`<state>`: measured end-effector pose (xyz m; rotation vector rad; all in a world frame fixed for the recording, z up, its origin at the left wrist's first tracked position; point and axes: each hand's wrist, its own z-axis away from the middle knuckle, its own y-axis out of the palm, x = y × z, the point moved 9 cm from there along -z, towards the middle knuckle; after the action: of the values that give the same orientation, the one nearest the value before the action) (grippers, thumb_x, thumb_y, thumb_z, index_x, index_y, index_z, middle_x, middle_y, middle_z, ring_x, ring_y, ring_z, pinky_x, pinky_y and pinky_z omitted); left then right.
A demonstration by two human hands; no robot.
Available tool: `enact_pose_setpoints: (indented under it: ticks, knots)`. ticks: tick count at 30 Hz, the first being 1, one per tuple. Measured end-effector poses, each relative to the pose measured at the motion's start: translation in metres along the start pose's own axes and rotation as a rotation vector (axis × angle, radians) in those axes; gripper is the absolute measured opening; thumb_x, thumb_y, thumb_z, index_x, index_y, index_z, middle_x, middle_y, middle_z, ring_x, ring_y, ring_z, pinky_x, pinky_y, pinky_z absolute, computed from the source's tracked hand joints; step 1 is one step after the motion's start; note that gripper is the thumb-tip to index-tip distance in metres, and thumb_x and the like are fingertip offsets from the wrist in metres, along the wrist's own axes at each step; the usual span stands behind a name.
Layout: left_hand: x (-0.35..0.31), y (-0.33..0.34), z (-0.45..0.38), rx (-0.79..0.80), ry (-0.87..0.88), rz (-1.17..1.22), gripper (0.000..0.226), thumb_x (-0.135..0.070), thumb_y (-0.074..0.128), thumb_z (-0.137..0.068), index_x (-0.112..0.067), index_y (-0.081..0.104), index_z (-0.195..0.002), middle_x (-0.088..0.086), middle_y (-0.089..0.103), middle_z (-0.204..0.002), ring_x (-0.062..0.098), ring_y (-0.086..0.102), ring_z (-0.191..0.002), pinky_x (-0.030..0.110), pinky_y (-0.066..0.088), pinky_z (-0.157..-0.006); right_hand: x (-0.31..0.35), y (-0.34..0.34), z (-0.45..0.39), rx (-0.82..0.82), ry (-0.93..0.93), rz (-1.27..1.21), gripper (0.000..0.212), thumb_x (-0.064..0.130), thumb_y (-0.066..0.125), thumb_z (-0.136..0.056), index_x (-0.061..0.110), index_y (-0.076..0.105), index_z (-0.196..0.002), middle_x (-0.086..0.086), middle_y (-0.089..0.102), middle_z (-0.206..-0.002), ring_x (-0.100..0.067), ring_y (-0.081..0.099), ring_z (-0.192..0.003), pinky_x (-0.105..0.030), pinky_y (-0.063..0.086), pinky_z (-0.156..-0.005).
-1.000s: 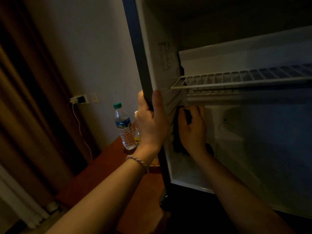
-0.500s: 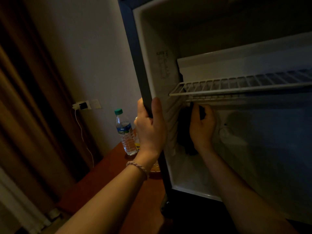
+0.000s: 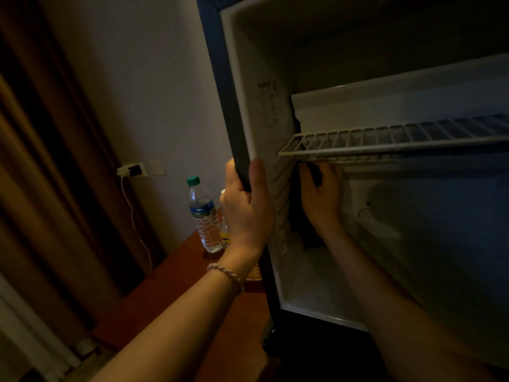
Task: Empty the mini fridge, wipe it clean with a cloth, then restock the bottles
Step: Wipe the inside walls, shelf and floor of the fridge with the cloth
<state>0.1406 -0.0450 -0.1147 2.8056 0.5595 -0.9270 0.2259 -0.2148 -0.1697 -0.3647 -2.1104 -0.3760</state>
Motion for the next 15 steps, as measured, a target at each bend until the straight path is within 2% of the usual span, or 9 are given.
enact_pose_setpoints:
  ticks: [3,6,8,10,12,15]
  knots:
    - [-0.0011,0.0004,0.0002,-0.002,0.001,0.01,0.021,-0.042,0.041,-0.098,-0.022,0.048,-0.095,-0.017,0.052,-0.06,0.003,0.046,-0.048,0.013,0.035,-0.047,0.0012,0.0005,0.0061,0.122,-0.007,-0.004,0.039,0.024,0.055,-0.099,0.024,0.048,-0.137,0.001,0.033,-0.15,-0.012,0.041,-0.13,-0.027,0.035,-0.109]
    - [0.0012,0.0009,0.0003,-0.003,-0.006,0.005,0.019,-0.036,0.042,-0.102,-0.019,0.048,-0.096,-0.017,0.052,-0.061,0.002,0.046,-0.048,0.015,0.036,-0.047,0.0018,-0.0022,0.01,0.162,-0.055,0.012,0.038,0.02,0.055,-0.099,0.022,0.046,-0.136,0.001,0.033,-0.146,-0.001,0.041,-0.121,-0.008,0.033,-0.101]
    - [0.0015,0.0002,0.0004,-0.007,-0.003,-0.001,0.019,-0.035,0.043,-0.103,-0.018,0.049,-0.097,-0.016,0.052,-0.062,0.003,0.047,-0.049,0.015,0.036,-0.048,0.0023,-0.0013,0.0096,0.165,-0.071,0.033,0.032,0.019,0.056,-0.099,0.019,0.053,-0.131,-0.003,0.039,-0.139,-0.003,0.045,-0.119,0.004,0.032,-0.092]
    - [0.0001,-0.0002,0.0007,-0.011,0.001,0.0,0.025,-0.04,0.042,-0.1,-0.016,0.049,-0.097,-0.016,0.052,-0.06,0.003,0.047,-0.048,0.014,0.035,-0.047,0.0012,-0.0005,0.0068,0.158,-0.069,0.059,0.026,0.019,0.056,-0.099,0.016,0.057,-0.125,-0.005,0.043,-0.135,-0.012,0.048,-0.121,0.005,0.032,-0.088]
    - [-0.0019,0.0,0.0011,-0.014,0.007,-0.001,0.03,-0.043,0.041,-0.098,-0.015,0.049,-0.098,-0.016,0.052,-0.059,0.003,0.046,-0.047,0.014,0.035,-0.047,0.0031,-0.0011,0.0056,0.148,-0.065,0.062,0.021,0.019,0.057,-0.098,0.015,0.06,-0.119,-0.008,0.045,-0.133,-0.018,0.05,-0.121,-0.004,0.038,-0.094]
    - [-0.0032,-0.0011,0.0014,-0.024,0.009,-0.005,0.034,-0.044,0.04,-0.096,-0.011,0.049,-0.098,-0.016,0.053,-0.059,0.002,0.046,-0.047,0.014,0.035,-0.047,0.0054,0.0005,0.0027,0.142,-0.025,0.029,0.025,0.022,0.057,-0.098,0.017,0.059,-0.123,-0.008,0.047,-0.136,-0.021,0.05,-0.125,-0.035,0.041,-0.109]
